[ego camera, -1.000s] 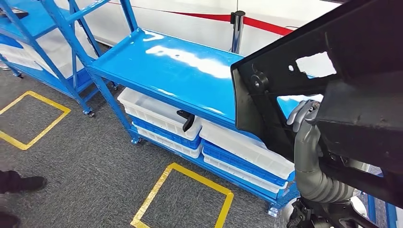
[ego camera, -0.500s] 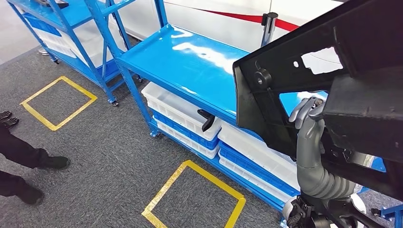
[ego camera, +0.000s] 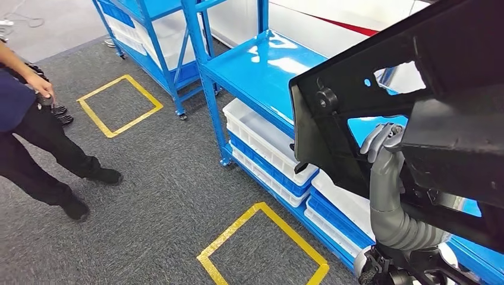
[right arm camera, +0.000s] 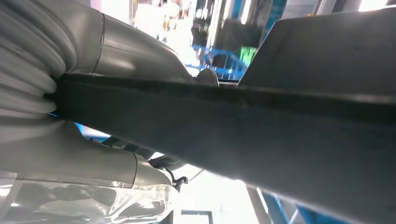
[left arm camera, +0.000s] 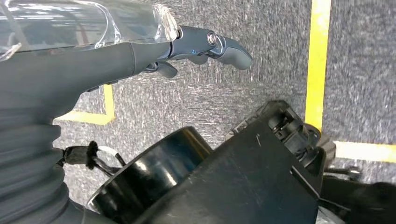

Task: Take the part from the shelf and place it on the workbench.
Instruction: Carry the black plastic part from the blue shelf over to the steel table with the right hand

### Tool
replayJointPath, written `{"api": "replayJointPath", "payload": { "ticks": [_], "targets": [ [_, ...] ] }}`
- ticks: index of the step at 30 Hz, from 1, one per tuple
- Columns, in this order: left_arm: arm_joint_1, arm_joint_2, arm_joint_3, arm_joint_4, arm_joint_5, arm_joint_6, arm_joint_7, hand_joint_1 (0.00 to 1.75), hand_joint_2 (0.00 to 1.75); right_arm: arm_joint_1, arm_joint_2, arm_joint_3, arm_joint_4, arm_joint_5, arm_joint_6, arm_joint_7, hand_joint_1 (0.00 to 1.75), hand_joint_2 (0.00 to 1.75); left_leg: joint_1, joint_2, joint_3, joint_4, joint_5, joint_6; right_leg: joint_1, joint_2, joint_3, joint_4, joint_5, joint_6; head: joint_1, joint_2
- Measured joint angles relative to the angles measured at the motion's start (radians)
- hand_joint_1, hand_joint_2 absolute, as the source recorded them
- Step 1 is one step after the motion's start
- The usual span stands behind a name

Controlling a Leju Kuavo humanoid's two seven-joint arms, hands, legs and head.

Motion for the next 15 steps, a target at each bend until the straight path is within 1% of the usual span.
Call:
{"api": "replayJointPath", "payload": {
  "ticks": [1, 2, 3, 4, 5, 6, 7, 8, 9, 10, 11, 12, 13, 14, 15],
  "targets": [
    [-0.001, 0.0, 0.0, -0.001, -0.001, 0.001, 0.0, 0.0, 1.75, 0.0, 0.0, 0.0, 0.001, -0.002, 0.001, 0.0, 1.75, 1.75, 0.001, -0.009, -0.004, 0.005, -0.004, -0.004, -0.001, 0.015, 0.014, -0.035, 0.011, -0.002, 0.0, 0.0],
    [-0.002, 0.0, -0.001, -0.001, -0.002, 0.001, 0.0, 0.0, 1.75, -0.001, 0.0, 0.0, 0.001, -0.004, 0.002, 0.0, 1.75, 1.75, 0.002, -0.017, -0.01, 0.008, -0.006, -0.008, 0.0, 0.023, 0.018, -0.047, 0.009, -0.005, 0.0, 0.0],
    [-0.002, 0.0, -0.001, -0.001, -0.002, 0.001, 0.001, 0.0, 1.75, -0.001, 0.0, 0.0, 0.002, -0.007, 0.004, 0.0, 1.75, 1.75, 0.003, -0.024, -0.013, 0.01, -0.007, -0.01, 0.002, 0.015, 0.017, -0.049, 0.008, -0.009, 0.0, 0.0],
    [-0.002, 0.002, -0.001, -0.001, -0.004, 0.001, 0.002, 0.0, 1.75, -0.003, 0.001, -0.001, 0.003, -0.009, 0.005, 0.0, 1.75, 1.75, 0.005, -0.031, -0.015, 0.01, -0.009, -0.013, 0.001, 0.005, 0.019, -0.049, 0.007, -0.013, -0.001, 0.0],
    [-0.002, 0.002, -0.002, -0.002, -0.006, 0.001, 0.004, 0.0, 1.75, -0.003, 0.002, -0.001, 0.004, -0.01, 0.007, 0.0, 1.75, 1.75, 0.004, -0.022, -0.017, 0.017, -0.014, -0.017, -0.001, -0.005, 0.022, -0.051, 0.005, -0.017, -0.001, 0.0],
    [-0.004, 0.003, -0.003, -0.003, -0.01, 0.002, 0.006, 0.0, 1.75, -0.003, 0.003, -0.001, 0.004, -0.011, 0.009, 0.0, 1.75, 1.75, 0.003, 0.0, -0.027, 0.042, -0.027, -0.024, -0.003, -0.018, 0.027, -0.052, 0.003, -0.022, -0.004, 0.0],
    [-0.008, 0.003, -0.005, -0.004, -0.016, 0.003, 0.009, 0.0, 1.75, -0.002, 0.005, -0.001, 0.004, -0.011, 0.011, -0.001, 1.75, 1.75, 0.003, 0.029, -0.048, 0.088, -0.049, -0.033, -0.005, -0.031, 0.033, -0.054, 0.0, -0.027, -0.007, 0.0],
    [-0.014, 0.002, -0.008, -0.006, -0.024, 0.005, 0.015, 0.0, 1.75, 0.002, 0.005, -0.002, 0.004, -0.013, 0.012, -0.001, 1.75, 1.75, 0.005, 0.062, -0.082, 0.156, -0.077, -0.041, -0.003, -0.045, 0.039, -0.054, -0.005, -0.03, -0.01, 0.0],
    [-0.023, 0.002, -0.012, -0.008, -0.034, 0.007, 0.022, 0.0, 1.75, 0.008, 0.005, -0.004, 0.004, -0.018, 0.013, -0.001, 1.75, 1.75, 0.01, 0.082, -0.123, 0.235, -0.106, -0.048, -0.002, -0.061, 0.045, -0.054, -0.009, -0.032, -0.012, 0.0],
    [-0.032, 0.001, -0.014, -0.011, -0.044, 0.01, 0.032, 0.0, 1.75, 0.015, 0.003, -0.008, 0.004, -0.029, 0.014, -0.001, 1.75, 1.75, 0.015, 0.089, -0.158, 0.299, -0.125, -0.052, -0.001, -0.075, 0.049, -0.054, -0.014, -0.032, -0.012, 0.0],
    [-0.039, 0.0, -0.016, -0.014, -0.053, 0.012, 0.043, 0.0, 1.75, 0.023, 0.001, -0.013, 0.003, -0.048, 0.015, -0.001, 1.75, 1.75, 0.018, 0.093, -0.181, 0.337, -0.13, -0.055, -0.001, -0.088, 0.054, -0.054, -0.018, -0.031, -0.013, 0.0],
    [-0.043, -0.002, -0.017, -0.016, -0.059, 0.014, 0.055, 0.0, 1.75, 0.028, -0.003, -0.021, 0.002, -0.074, 0.018, -0.002, 1.75, 1.75, 0.021, 0.095, -0.182, 0.331, -0.114, -0.055, -0.001, -0.099, 0.059, -0.054, -0.022, -0.03, -0.013, 0.0],
    [-0.046, -0.003, -0.018, -0.017, -0.063, 0.016, 0.065, 0.0, 1.75, 0.032, -0.007, -0.032, 0.001, -0.104, 0.022, -0.004, 1.75, 1.75, 0.022, 0.099, -0.16, 0.279, -0.078, -0.055, -0.001, -0.108, 0.066, -0.054, -0.027, -0.028, -0.013, 0.0],
    [-0.047, -0.004, -0.018, -0.018, -0.065, 0.018, 0.073, 0.0, 1.75, 0.033, -0.01, -0.044, 0.0, -0.132, 0.026, -0.007, 1.75, 1.75, 0.023, 0.11, -0.124, 0.203, -0.034, -0.052, -0.001, -0.116, 0.073, -0.055, -0.031, -0.026, -0.013, 0.0],
    [-0.047, -0.005, -0.019, -0.018, -0.066, 0.02, 0.078, 0.0, 1.75, 0.033, -0.014, -0.058, 0.0, -0.157, 0.033, -0.012, 1.75, 1.75, 0.017, 0.133, -0.088, 0.123, -0.001, -0.047, 0.0, -0.123, 0.079, -0.056, -0.035, -0.022, -0.013, 0.0]
  ]
}}
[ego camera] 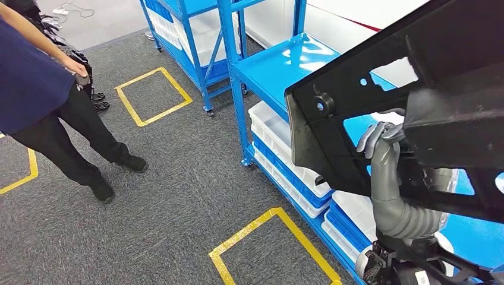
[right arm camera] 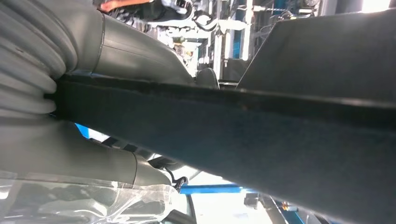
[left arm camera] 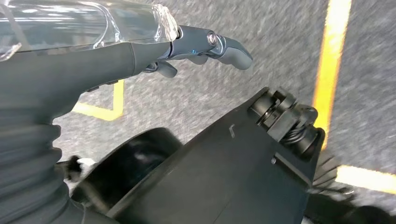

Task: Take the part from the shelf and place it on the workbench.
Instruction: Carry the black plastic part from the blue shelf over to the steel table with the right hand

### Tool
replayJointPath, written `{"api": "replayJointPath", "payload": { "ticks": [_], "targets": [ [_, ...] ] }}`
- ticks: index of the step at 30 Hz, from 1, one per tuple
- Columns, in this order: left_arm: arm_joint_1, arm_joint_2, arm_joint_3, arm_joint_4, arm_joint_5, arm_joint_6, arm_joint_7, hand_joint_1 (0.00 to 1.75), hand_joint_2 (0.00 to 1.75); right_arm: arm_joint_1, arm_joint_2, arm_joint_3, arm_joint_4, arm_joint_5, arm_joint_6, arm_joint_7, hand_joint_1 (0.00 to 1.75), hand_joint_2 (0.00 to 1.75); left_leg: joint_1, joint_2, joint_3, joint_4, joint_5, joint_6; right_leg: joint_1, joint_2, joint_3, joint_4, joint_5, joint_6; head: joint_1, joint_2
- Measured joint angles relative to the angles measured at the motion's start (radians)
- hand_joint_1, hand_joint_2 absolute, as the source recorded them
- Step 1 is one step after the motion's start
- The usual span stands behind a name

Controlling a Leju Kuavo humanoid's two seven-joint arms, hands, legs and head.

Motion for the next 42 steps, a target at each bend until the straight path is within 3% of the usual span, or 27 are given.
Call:
{"api": "replayJointPath", "payload": {
  "ticks": [1, 3, 5, 6, 7, 9, 11, 12, 13, 15, 16, 18, 19, 20, 22, 24, 26, 27, 28, 29, 31, 33, 35, 37, 38, 40, 42],
  "targets": [
    [-0.001, -0.001, 0.0, 0.0, 0.002, 0.003, 0.0, 0.0, 1.75, 0.0, -0.003, -0.014, 0.0, -0.019, 0.007, -0.004, 1.75, 1.75, -0.006, 0.02, 0.027, -0.062, 0.022, 0.006, 0.002, -0.006, 0.003, -0.001, -0.003, 0.004, 0.0, 0.0],
    [0.0, -0.001, -0.001, 0.0, 0.012, 0.01, -0.008, 0.0, 1.75, -0.003, -0.008, -0.036, 0.0, -0.046, 0.026, -0.011, 1.75, 1.75, -0.02, 0.04, 0.038, -0.104, 0.024, 0.017, 0.006, -0.02, 0.005, -0.005, -0.006, 0.011, 0.0, 0.0],
    [0.006, -0.001, 0.0, 0.0, 0.024, 0.018, -0.022, 0.0, 1.75, -0.008, -0.012, -0.052, 0.0, -0.057, 0.04, -0.013, 1.75, 1.75, -0.02, 0.018, 0.039, -0.114, 0.027, 0.026, 0.005, -0.028, 0.009, -0.006, -0.012, 0.021, 0.0, 0.0],
    [0.01, -0.001, 0.0, 0.0, 0.032, 0.023, -0.031, 0.0, 1.75, -0.011, -0.014, -0.059, 0.0, -0.057, 0.043, -0.014, 1.75, 1.75, -0.018, 0.006, 0.045, -0.12, 0.029, 0.033, 0.003, -0.013, 0.007, 0.006, -0.023, 0.023, 0.0, 0.0],
    [0.012, 0.0, 0.002, 0.0, 0.043, 0.029, -0.041, 0.0, 1.75, -0.013, -0.016, -0.066, 0.0, -0.055, 0.044, -0.016, 1.75, 1.75, -0.015, -0.006, 0.052, -0.127, 0.032, 0.04, 0.003, 0.01, -0.006, 0.042, -0.043, 0.025, 0.001, 0.0],
    [0.015, 0.0, 0.004, 0.0, 0.064, 0.042, -0.06, 0.0, 1.75, -0.014, -0.023, -0.079, -0.001, -0.05, 0.044, -0.02, 1.75, 1.75, -0.011, -0.03, 0.062, -0.131, 0.032, 0.05, 0.003, 0.057, -0.075, 0.178, -0.103, 0.023, 0.004, 0.0],
    [0.015, 0.0, 0.006, 0.0, 0.076, 0.047, -0.071, 0.0, 1.75, -0.011, -0.03, -0.089, -0.001, -0.049, 0.043, -0.022, 1.75, 1.75, -0.011, -0.059, 0.067, -0.131, 0.029, 0.053, 0.005, 0.07, -0.154, 0.3, -0.132, 0.025, 0.005, 0.0],
    [0.016, 0.0, 0.007, 0.0, 0.078, 0.047, -0.073, 0.0, 1.75, -0.01, -0.033, -0.094, -0.001, -0.049, 0.043, -0.021, 1.75, 1.75, -0.011, -0.074, 0.069, -0.13, 0.027, 0.052, 0.004, 0.071, -0.17, 0.308, -0.116, 0.026, 0.005, 0.0],
    [0.017, 0.0, 0.009, 0.0, 0.081, 0.047, -0.074, 0.0, 1.75, -0.009, -0.035, -0.098, -0.001, -0.049, 0.043, -0.021, 1.75, 1.75, -0.009, -0.09, 0.072, -0.128, 0.024, 0.05, 0.002, 0.073, -0.165, 0.271, -0.078, 0.028, 0.005, 0.0],
    [0.016, 0.0, 0.011, 0.0, 0.08, 0.05, -0.075, 0.0, 1.75, -0.009, -0.04, -0.108, -0.001, -0.053, 0.043, -0.021, 1.75, 1.75, -0.005, -0.12, 0.076, -0.117, 0.013, 0.039, -0.006, 0.101, -0.112, 0.123, 0.011, 0.034, 0.006, 0.0],
    [0.014, 0.0, 0.011, 0.0, 0.076, 0.053, -0.075, 0.0, 1.75, -0.009, -0.043, -0.113, -0.001, -0.059, 0.043, -0.022, 1.75, 1.75, -0.004, -0.133, 0.074, -0.109, 0.007, 0.033, -0.01, 0.117, -0.089, 0.064, 0.038, 0.035, 0.006, 0.0],
    [0.008, 0.001, 0.011, 0.0, 0.061, 0.06, -0.075, 0.0, 1.75, -0.006, -0.047, -0.124, -0.001, -0.075, 0.046, -0.024, 1.75, 1.75, -0.003, -0.153, 0.066, -0.1, -0.001, 0.024, -0.009, 0.131, -0.072, 0.02, 0.048, 0.031, 0.006, 0.0],
    [0.005, 0.001, 0.011, 0.0, 0.054, 0.063, -0.075, 0.0, 1.75, -0.004, -0.049, -0.129, -0.001, -0.083, 0.048, -0.026, 1.75, 1.75, -0.001, -0.161, 0.063, -0.101, -0.001, 0.022, -0.007, 0.122, -0.073, 0.02, 0.048, 0.024, 0.006, 0.0],
    [0.004, 0.002, 0.011, 0.0, 0.048, 0.066, -0.076, 0.0, 1.75, -0.003, -0.051, -0.135, -0.001, -0.09, 0.05, -0.028, 1.75, 1.75, 0.001, -0.158, 0.061, -0.099, -0.002, 0.019, -0.005, 0.112, -0.072, 0.019, 0.048, 0.018, 0.006, 0.0],
    [-0.001, 0.002, 0.012, 0.0, 0.037, 0.072, -0.086, 0.0, 1.75, -0.001, -0.054, -0.147, -0.001, -0.106, 0.058, -0.034, 1.75, 1.75, 0.001, -0.114, 0.04, -0.054, -0.025, 0.011, -0.005, 0.093, -0.068, 0.018, 0.047, 0.007, 0.003, 0.0],
    [-0.012, -0.003, 0.015, 0.0, 0.033, 0.084, -0.114, 0.0, 1.75, 0.003, -0.056, -0.162, 0.0, -0.124, 0.068, -0.046, 1.75, 1.75, 0.001, -0.058, -0.024, 0.072, -0.082, 0.003, -0.002, 0.072, -0.066, 0.017, 0.044, 0.001, -0.001, 0.0],
    [-0.022, -0.01, 0.023, -0.001, 0.036, 0.094, -0.145, 0.0, 1.75, 0.005, -0.059, -0.176, 0.002, -0.137, 0.075, -0.06, 1.75, 1.75, 0.003, -0.042, -0.097, 0.201, -0.124, 0.001, 0.002, 0.047, -0.064, 0.018, 0.04, -0.002, -0.001, 0.0],
    [-0.024, -0.014, 0.027, -0.001, 0.037, 0.097, -0.155, 0.0, 1.75, 0.006, -0.06, -0.181, 0.004, -0.14, 0.076, -0.064, 1.75, 1.75, 0.002, -0.04, -0.11, 0.218, -0.12, 0.004, 0.004, 0.036, -0.062, 0.018, 0.037, -0.003, -0.001, 0.0],
    [-0.024, -0.016, 0.03, -0.001, 0.038, 0.1, -0.161, 0.0, 1.75, 0.006, -0.06, -0.186, 0.006, -0.142, 0.078, -0.067, 1.75, 1.75, 0.001, -0.038, -0.1, 0.191, -0.097, 0.008, 0.006, 0.025, -0.058, 0.017, 0.034, -0.003, -0.001, 0.0],
    [-0.024, -0.018, 0.032, -0.001, 0.038, 0.101, -0.164, 0.0, 1.75, 0.006, -0.061, -0.19, 0.007, -0.143, 0.079, -0.069, 1.75, 1.75, -0.003, -0.031, -0.07, 0.126, -0.061, 0.016, 0.007, 0.015, -0.053, 0.017, 0.031, -0.003, -0.001, 0.0],
    [-0.027, -0.019, 0.036, -0.001, 0.038, 0.101, -0.168, 0.0, 1.75, 0.006, -0.061, -0.198, 0.009, -0.143, 0.081, -0.073, 1.75, 1.75, -0.022, 0.017, 0.005, -0.029, 0.002, 0.036, 0.009, -0.004, -0.044, 0.015, 0.026, -0.001, -0.001, 0.0],
    [-0.031, -0.02, 0.042, -0.001, 0.039, 0.101, -0.172, 0.0, 1.75, 0.007, -0.062, -0.204, 0.01, -0.145, 0.083, -0.076, 1.75, 1.75, -0.039, 0.049, 0.037, -0.103, 0.02, 0.049, 0.009, -0.023, -0.038, 0.011, 0.022, 0.005, -0.001, 0.0],
    [-0.029, -0.019, 0.051, -0.001, 0.044, 0.101, -0.173, 0.0, 1.75, 0.007, -0.063, -0.206, 0.013, -0.152, 0.085, -0.08, 1.75, 1.75, -0.041, 0.029, 0.041, -0.115, 0.023, 0.053, 0.008, -0.041, -0.034, 0.005, 0.02, 0.013, -0.001, 0.0],
    [-0.019, -0.018, 0.059, -0.001, 0.05, 0.102, -0.172, 0.0, 1.75, 0.008, -0.063, -0.207, 0.015, -0.156, 0.089, -0.085, 1.75, 1.75, -0.035, 0.004, 0.058, -0.137, 0.035, 0.056, 0.008, -0.017, -0.035, 0.028, 0.001, 0.02, 0.0, 0.0],
    [-0.014, -0.016, 0.061, -0.001, 0.053, 0.102, -0.171, 0.0, 1.75, 0.009, -0.063, -0.207, 0.016, -0.153, 0.09, -0.089, 1.75, 1.75, -0.03, -0.009, 0.068, -0.146, 0.041, 0.058, 0.009, 0.008, -0.05, 0.069, -0.021, 0.022, 0.0, 0.0],
    [-0.003, -0.014, 0.07, -0.001, 0.06, 0.1, -0.17, 0.0, 1.75, 0.014, -0.063, -0.206, 0.018, -0.143, 0.092, -0.095, 1.75, 1.75, -0.025, -0.035, 0.073, -0.15, 0.044, 0.062, 0.008, 0.054, -0.111, 0.199, -0.074, 0.025, 0.002, 0.0],
    [0.01, -0.009, 0.082, -0.001, 0.075, 0.089, -0.179, 0.0, 1.75, 0.021, -0.063, -0.202, 0.02, -0.125, 0.089, -0.09, 1.75, 1.75, -0.022, -0.067, 0.076, -0.149, 0.043, 0.062, 0.006, 0.064, -0.166, 0.28, -0.083, 0.029, 0.004, 0.0]
  ]
}}
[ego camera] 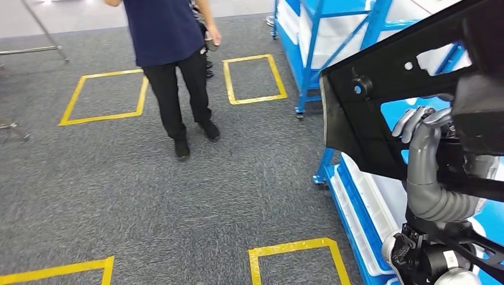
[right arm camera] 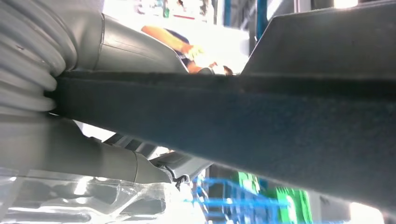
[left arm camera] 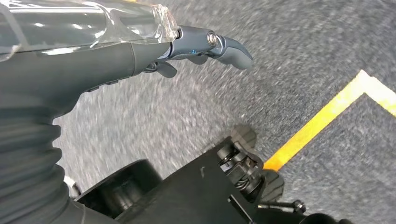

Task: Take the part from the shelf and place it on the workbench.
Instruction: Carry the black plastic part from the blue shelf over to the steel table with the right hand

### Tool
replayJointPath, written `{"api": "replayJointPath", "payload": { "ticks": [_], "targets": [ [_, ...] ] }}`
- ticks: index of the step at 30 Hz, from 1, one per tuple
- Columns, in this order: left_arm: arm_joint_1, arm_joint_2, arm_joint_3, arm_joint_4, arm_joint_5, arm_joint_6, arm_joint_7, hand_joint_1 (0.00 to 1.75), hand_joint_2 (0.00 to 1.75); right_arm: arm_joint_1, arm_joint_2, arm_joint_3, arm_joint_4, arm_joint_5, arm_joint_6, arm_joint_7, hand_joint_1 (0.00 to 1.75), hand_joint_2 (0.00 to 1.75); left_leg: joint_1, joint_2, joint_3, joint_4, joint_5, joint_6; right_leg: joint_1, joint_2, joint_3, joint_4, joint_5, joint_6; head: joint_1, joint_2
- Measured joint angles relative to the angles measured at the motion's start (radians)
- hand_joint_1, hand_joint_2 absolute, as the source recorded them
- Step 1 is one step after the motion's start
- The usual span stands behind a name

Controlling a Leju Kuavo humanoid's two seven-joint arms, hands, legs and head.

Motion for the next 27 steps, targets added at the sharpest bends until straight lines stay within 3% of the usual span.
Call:
{"api": "replayJointPath", "payload": {
  "ticks": [1, 2, 4, 6, 7, 8, 9, 11, 13, 15, 16, 17, 20, 21, 23, 24, 25, 27],
  "targets": [
    [0.01, 0.005, 0.007, 0.0, 0.013, -0.01, -0.008, 0.0, 1.75, 0.002, 0.001, 0.005, 0.002, 0.016, -0.005, 0.009, 1.75, 1.75, 0.003, -0.017, 0.003, 0.001, -0.002, -0.003, -0.002, 0.001, -0.005, -0.012, 0.023, 0.003, 0.0, 0.0],
    [0.022, 0.01, 0.014, 0.001, 0.028, -0.023, -0.017, 0.0, 1.75, 0.001, 0.003, 0.013, 0.003, 0.036, -0.013, 0.022, 1.75, 1.75, 0.007, -0.033, 0.006, 0.004, -0.006, -0.008, -0.006, 0.006, 0.008, -0.059, 0.061, 0.006, 0.0, 0.0],
    [0.045, 0.023, 0.03, 0.006, 0.058, -0.055, -0.026, 0.0, 1.75, -0.012, 0.013, 0.042, 0.009, 0.094, -0.036, 0.053, 1.75, 1.75, 0.012, -0.06, 0.003, 0.022, -0.021, -0.023, -0.02, 0.048, 0.054, -0.191, 0.132, 0.016, 0.001, 0.0],
    [0.057, 0.032, 0.042, 0.011, 0.064, -0.093, -0.006, 0.0, 1.75, -0.031, 0.026, 0.083, 0.017, 0.157, -0.063, 0.087, 1.75, 1.75, 0.014, -0.083, -0.013, 0.041, -0.034, -0.035, -0.029, 0.084, 0.074, -0.257, 0.151, 0.015, 0.002, 0.0],
    [0.06, 0.034, 0.045, 0.014, 0.056, -0.11, 0.01, 0.0, 1.75, -0.038, 0.032, 0.104, 0.021, 0.185, -0.076, 0.104, 1.75, 1.75, 0.016, -0.094, -0.021, 0.045, -0.036, -0.04, -0.028, 0.084, 0.074, -0.26, 0.145, 0.008, 0.002, 0.0],
    [0.062, 0.035, 0.047, 0.015, 0.044, -0.124, 0.027, 0.0, 1.75, -0.043, 0.036, 0.12, 0.022, 0.207, -0.088, 0.118, 1.75, 1.75, 0.02, -0.105, -0.025, 0.045, -0.036, -0.042, -0.025, 0.069, 0.073, -0.258, 0.144, 0.0, 0.002, 0.0],
    [0.063, 0.036, 0.047, 0.016, 0.029, -0.133, 0.042, 0.0, 1.75, -0.046, 0.038, 0.131, 0.024, 0.223, -0.099, 0.131, 1.75, 1.75, 0.022, -0.1, -0.027, 0.049, -0.038, -0.046, -0.023, 0.056, 0.076, -0.259, 0.143, -0.008, 0.002, 0.0],
    [0.06, 0.035, 0.046, 0.016, 0.004, -0.143, 0.062, 0.0, 1.75, -0.048, 0.041, 0.146, 0.024, 0.241, -0.114, 0.147, 1.75, 1.75, 0.023, -0.047, -0.052, 0.107, -0.069, -0.055, -0.02, 0.027, 0.084, -0.261, 0.14, -0.021, -0.001, 0.0],
    [0.054, 0.034, 0.045, 0.016, -0.007, -0.146, 0.065, 0.0, 1.75, -0.046, 0.043, 0.157, 0.023, 0.251, -0.122, 0.154, 1.75, 1.75, 0.024, 0.011, -0.115, 0.24, -0.13, -0.063, -0.014, -0.001, 0.09, -0.262, 0.135, -0.03, -0.004, 0.0],
    [0.049, 0.034, 0.045, 0.016, -0.006, -0.141, 0.058, 0.0, 1.75, -0.044, 0.043, 0.168, 0.023, 0.258, -0.124, 0.157, 1.75, 1.75, 0.026, 0.023, -0.167, 0.345, -0.165, -0.064, -0.008, -0.028, 0.093, -0.262, 0.13, -0.032, -0.004, 0.0],
    [0.049, 0.034, 0.045, 0.016, -0.004, -0.137, 0.055, 0.0, 1.75, -0.044, 0.043, 0.174, 0.023, 0.261, -0.124, 0.158, 1.75, 1.75, 0.026, 0.024, -0.164, 0.342, -0.156, -0.061, -0.006, -0.04, 0.094, -0.262, 0.128, -0.032, -0.004, 0.0],
    [0.051, 0.034, 0.045, 0.016, -0.001, -0.133, 0.053, 0.0, 1.75, -0.045, 0.043, 0.18, 0.023, 0.265, -0.124, 0.159, 1.75, 1.75, 0.025, 0.029, -0.14, 0.298, -0.13, -0.057, -0.004, -0.05, 0.097, -0.262, 0.126, -0.032, -0.004, 0.0],
    [0.061, 0.035, 0.045, 0.018, 0.01, -0.128, 0.055, 0.0, 1.75, -0.052, 0.044, 0.191, 0.021, 0.272, -0.124, 0.162, 1.75, 1.75, 0.009, 0.08, -0.034, 0.092, -0.051, -0.039, -0.001, -0.077, 0.109, -0.263, 0.12, -0.027, -0.004, 0.0],
    [0.062, 0.036, 0.046, 0.019, 0.011, -0.127, 0.056, 0.0, 1.75, -0.053, 0.045, 0.195, 0.021, 0.272, -0.124, 0.163, 1.75, 1.75, 0.002, 0.091, -0.02, 0.059, -0.043, -0.035, -0.001, -0.085, 0.111, -0.263, 0.118, -0.024, -0.004, 0.0],
    [0.065, 0.038, 0.046, 0.021, 0.011, -0.126, 0.057, 0.0, 1.75, -0.055, 0.046, 0.201, 0.021, 0.272, -0.124, 0.164, 1.75, 1.75, -0.006, 0.082, -0.019, 0.045, -0.043, -0.026, -0.004, -0.101, 0.117, -0.268, 0.116, -0.013, -0.004, 0.0],
    [0.067, 0.039, 0.046, 0.021, 0.011, -0.126, 0.056, 0.0, 1.75, -0.056, 0.046, 0.203, 0.02, 0.272, -0.124, 0.165, 1.75, 1.75, -0.005, 0.071, -0.012, 0.036, -0.038, -0.023, -0.006, -0.101, 0.122, -0.268, 0.113, -0.006, -0.004, 0.0],
    [0.068, 0.04, 0.046, 0.021, 0.011, -0.126, 0.056, 0.0, 1.75, -0.057, 0.047, 0.205, 0.02, 0.272, -0.124, 0.165, 1.75, 1.75, -0.002, 0.06, -0.003, 0.026, -0.033, -0.018, -0.008, -0.087, 0.123, -0.26, 0.105, -0.002, -0.004, 0.0],
    [0.068, 0.041, 0.046, 0.021, 0.011, -0.126, 0.056, 0.0, 1.75, -0.058, 0.047, 0.207, 0.019, 0.272, -0.124, 0.164, 1.75, 1.75, 0.006, 0.04, 0.015, 0.01, -0.023, -0.01, -0.007, -0.033, 0.094, -0.184, 0.063, 0.001, -0.002, 0.0]
  ]
}}
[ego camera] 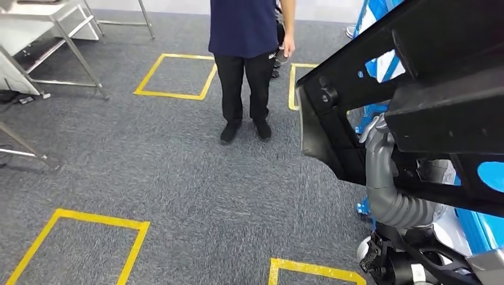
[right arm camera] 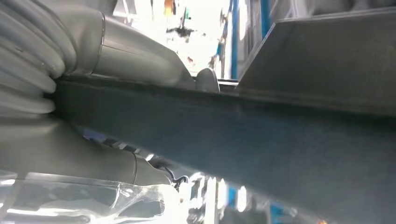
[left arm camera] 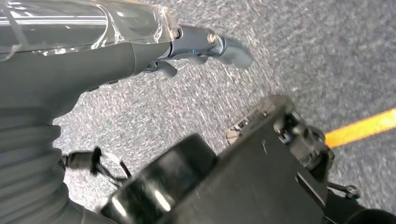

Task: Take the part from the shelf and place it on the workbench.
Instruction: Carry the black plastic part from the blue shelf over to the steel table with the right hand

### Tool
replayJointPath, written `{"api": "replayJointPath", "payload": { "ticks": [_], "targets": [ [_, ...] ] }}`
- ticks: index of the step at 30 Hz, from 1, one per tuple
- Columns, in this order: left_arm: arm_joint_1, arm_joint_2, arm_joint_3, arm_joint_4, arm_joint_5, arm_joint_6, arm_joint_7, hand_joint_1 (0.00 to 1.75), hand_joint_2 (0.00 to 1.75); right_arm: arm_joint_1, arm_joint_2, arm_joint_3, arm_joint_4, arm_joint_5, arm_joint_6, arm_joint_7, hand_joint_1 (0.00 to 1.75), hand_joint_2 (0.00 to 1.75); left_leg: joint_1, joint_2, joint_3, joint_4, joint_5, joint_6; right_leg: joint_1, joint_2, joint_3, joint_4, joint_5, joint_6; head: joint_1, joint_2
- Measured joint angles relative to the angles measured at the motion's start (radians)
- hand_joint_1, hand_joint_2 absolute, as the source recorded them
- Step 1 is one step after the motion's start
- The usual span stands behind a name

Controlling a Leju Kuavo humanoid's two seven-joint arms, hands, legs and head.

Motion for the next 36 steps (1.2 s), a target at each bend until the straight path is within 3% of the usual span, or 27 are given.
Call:
{"api": "replayJointPath", "payload": {
  "ticks": [2, 3, 4, 5, 6, 8, 10, 12, 14, 16, 18, 19, 20, 21, 23, 25, 27, 28, 30, 32, 33, 34, 35, 36],
  "targets": [
    [-0.001, -0.001, 0.0, 0.0, 0.0, 0.0, 0.0, 0.0, 1.75, 0.002, 0.0, 0.003, -0.001, 0.0, -0.001, 0.0, 1.75, 1.75, 0.001, -0.022, 0.003, -0.001, 0.0, 0.005, 0.003, 0.033, -0.071, 0.137, -0.057, -0.001, 0.003, 0.0],
    [0.0, -0.001, 0.0, 0.0, 0.001, -0.001, 0.0, 0.0, 1.75, 0.004, 0.0, 0.005, -0.001, 0.0, -0.001, 0.001, 1.75, 1.75, 0.001, -0.036, 0.003, 0.0, -0.001, 0.005, 0.003, 0.037, -0.102, 0.186, -0.068, -0.001, 0.004, 0.0],
    [0.001, -0.002, 0.0, 0.0, 0.002, -0.002, 0.0, 0.0, 1.75, 0.005, 0.0, 0.006, -0.001, 0.0, -0.003, 0.001, 1.75, 1.75, 0.001, -0.05, 0.005, 0.0, -0.002, 0.005, 0.004, 0.037, -0.116, 0.198, -0.058, -0.001, 0.004, 0.0],
    [0.001, -0.002, 0.001, 0.0, 0.002, -0.003, 0.0, 0.0, 1.75, 0.005, 0.0, 0.008, -0.001, 0.0, -0.004, 0.001, 1.75, 1.75, 0.002, -0.065, 0.008, 0.001, -0.005, 0.003, 0.003, 0.039, -0.107, 0.165, -0.026, 0.0, 0.004, 0.0],
    [0.002, -0.003, 0.001, 0.0, 0.002, -0.004, 0.0, 0.0, 1.75, 0.005, 0.0, 0.009, -0.001, 0.0, -0.005, 0.001, 1.75, 1.75, 0.004, -0.081, 0.012, 0.003, -0.009, 0.0, 0.002, 0.047, -0.077, 0.094, 0.02, 0.0, 0.004, 0.0],
    [0.002, -0.004, 0.001, 0.0, 0.003, -0.004, -0.002, 0.0, 1.75, 0.004, 0.0, 0.012, -0.001, -0.002, -0.006, -0.001, 1.75, 1.75, 0.006, -0.107, 0.011, 0.011, -0.02, -0.011, -0.004, 0.088, -0.014, -0.047, 0.08, 0.002, 0.004, 0.0],
    [0.001, -0.005, 0.001, 0.0, 0.003, -0.004, -0.004, 0.0, 1.75, 0.003, 0.001, 0.014, -0.003, -0.006, -0.006, -0.004, 1.75, 1.75, 0.007, -0.124, 0.0, 0.017, -0.026, -0.02, -0.004, 0.109, 0.005, -0.095, 0.085, -0.005, 0.004, 0.0],
    [0.002, -0.005, 0.001, 0.0, 0.003, -0.003, -0.003, 0.0, 1.75, 0.001, 0.001, 0.015, -0.004, -0.008, -0.007, -0.005, 1.75, 1.75, 0.01, -0.136, -0.006, 0.018, -0.029, -0.026, 0.0, 0.087, 0.005, -0.096, 0.084, -0.018, 0.003, 0.0],
    [0.002, -0.006, 0.001, 0.0, 0.003, -0.004, 0.003, 0.0, 1.75, 0.0, 0.002, 0.016, -0.005, -0.008, -0.007, -0.007, 1.75, 1.75, 0.009, -0.098, -0.022, 0.055, -0.05, -0.036, -0.001, 0.063, 0.011, -0.099, 0.08, -0.031, -0.002, 0.0],
    [-0.004, -0.008, 0.001, 0.0, 0.004, -0.006, 0.01, 0.0, 1.75, 0.002, 0.003, 0.016, -0.006, -0.007, -0.009, -0.009, 1.75, 1.75, 0.009, -0.037, -0.082, 0.177, -0.105, -0.047, 0.002, 0.037, 0.018, -0.1, 0.073, -0.04, -0.008, 0.0],
    [-0.013, -0.011, 0.002, 0.0, 0.008, -0.007, 0.016, 0.0, 1.75, 0.009, 0.002, 0.017, -0.007, -0.007, -0.013, -0.009, 1.75, 1.75, 0.013, -0.018, -0.156, 0.312, -0.15, -0.052, 0.006, 0.008, 0.024, -0.1, 0.065, -0.043, -0.009, 0.0],
    [-0.015, -0.013, 0.002, 0.0, 0.01, -0.008, 0.021, 0.0, 1.75, 0.013, 0.002, 0.017, -0.007, -0.007, -0.015, -0.008, 1.75, 1.75, 0.014, -0.016, -0.17, 0.335, -0.148, -0.052, 0.008, -0.006, 0.028, -0.1, 0.061, -0.043, -0.009, 0.0],
    [-0.015, -0.014, 0.002, 0.0, 0.012, -0.008, 0.026, 0.0, 1.75, 0.018, 0.002, 0.017, -0.007, -0.007, -0.019, -0.008, 1.75, 1.75, 0.013, -0.014, -0.162, 0.315, -0.126, -0.049, 0.01, -0.019, 0.034, -0.1, 0.057, -0.043, -0.009, 0.0],
    [-0.014, -0.016, 0.002, 0.0, 0.013, -0.008, 0.031, 0.0, 1.75, 0.021, 0.002, 0.017, -0.007, -0.008, -0.022, -0.007, 1.75, 1.75, 0.012, -0.006, -0.133, 0.254, -0.089, -0.044, 0.012, -0.03, 0.041, -0.1, 0.053, -0.042, -0.009, 0.0],
    [-0.007, -0.017, 0.001, 0.0, 0.013, -0.009, 0.042, 0.0, 1.75, 0.028, 0.002, 0.017, -0.007, -0.012, -0.029, -0.008, 1.75, 1.75, 0.001, 0.039, -0.061, 0.102, -0.023, -0.027, 0.016, -0.048, 0.054, -0.101, 0.044, -0.04, -0.009, 0.0],
    [-0.004, -0.017, 0.001, 0.001, 0.013, -0.01, 0.047, 0.0, 1.75, 0.04, 0.002, 0.017, -0.007, -0.022, -0.035, -0.009, 1.75, 1.75, -0.012, 0.067, -0.032, 0.03, -0.006, -0.013, 0.018, -0.065, 0.059, -0.103, 0.039, -0.033, -0.008, 0.0],
    [-0.003, -0.017, 0.0, 0.001, 0.008, -0.013, 0.043, 0.0, 1.75, 0.053, 0.002, 0.016, -0.007, -0.031, -0.039, -0.012, 1.75, 1.75, -0.016, 0.051, -0.03, 0.023, -0.008, -0.006, 0.019, -0.085, 0.065, -0.106, 0.034, -0.023, -0.008, 0.0],
    [-0.002, -0.019, -0.001, 0.001, 0.003, -0.017, 0.039, 0.0, 1.75, 0.058, 0.001, 0.015, -0.007, -0.035, -0.04, -0.014, 1.75, 1.75, -0.013, 0.038, -0.023, 0.015, -0.005, -0.003, 0.017, -0.081, 0.07, -0.103, 0.029, -0.018, -0.008, 0.0],
    [-0.003, -0.022, -0.002, 0.0, -0.006, -0.023, 0.032, 0.0, 1.75, 0.071, 0.0, 0.011, -0.008, -0.039, -0.042, -0.023, 1.75, 1.75, -0.003, 0.014, -0.004, -0.001, 0.001, 0.004, 0.016, -0.034, 0.051, -0.046, -0.005, -0.01, -0.006, 0.0],
    [-0.005, -0.025, -0.003, 0.0, -0.01, -0.025, 0.031, 0.0, 1.75, 0.088, -0.003, 0.007, -0.008, -0.041, -0.042, -0.029, 1.75, 1.75, 0.003, -0.008, 0.004, -0.005, 0.002, 0.009, 0.014, 0.02, -0.019, 0.089, -0.063, -0.007, -0.003, 0.0],
    [-0.005, -0.027, -0.003, 0.0, -0.012, -0.026, 0.033, 0.0, 1.75, 0.097, -0.005, 0.005, -0.008, -0.042, -0.042, -0.031, 1.75, 1.75, 0.004, -0.022, 0.005, -0.005, 0.002, 0.01, 0.013, 0.03, -0.058, 0.154, -0.082, -0.005, -0.001, 0.0],
    [-0.005, -0.028, -0.003, 0.0, -0.015, -0.027, 0.035, 0.0, 1.75, 0.106, -0.007, 0.002, -0.008, -0.043, -0.042, -0.031, 1.75, 1.75, 0.004, -0.037, 0.006, -0.004, 0.0, 0.009, 0.013, 0.034, -0.085, 0.191, -0.084, -0.003, -0.001, 0.0],
    [-0.005, -0.03, -0.004, 0.0, -0.017, -0.029, 0.038, 0.0, 1.75, 0.112, -0.008, 0.0, -0.008, -0.043, -0.042, -0.031, 1.75, 1.75, 0.005, -0.053, 0.009, -0.004, -0.002, 0.008, 0.012, 0.035, -0.094, 0.186, -0.063, -0.002, -0.001, 0.0],
    [-0.005, -0.031, -0.004, 0.0, -0.019, -0.032, 0.041, 0.0, 1.75, 0.116, -0.01, -0.003, -0.009, -0.044, -0.042, -0.031, 1.75, 1.75, 0.007, -0.069, 0.014, -0.003, -0.005, 0.005, 0.01, 0.039, -0.08, 0.138, -0.023, -0.001, -0.001, 0.0]
  ]
}}
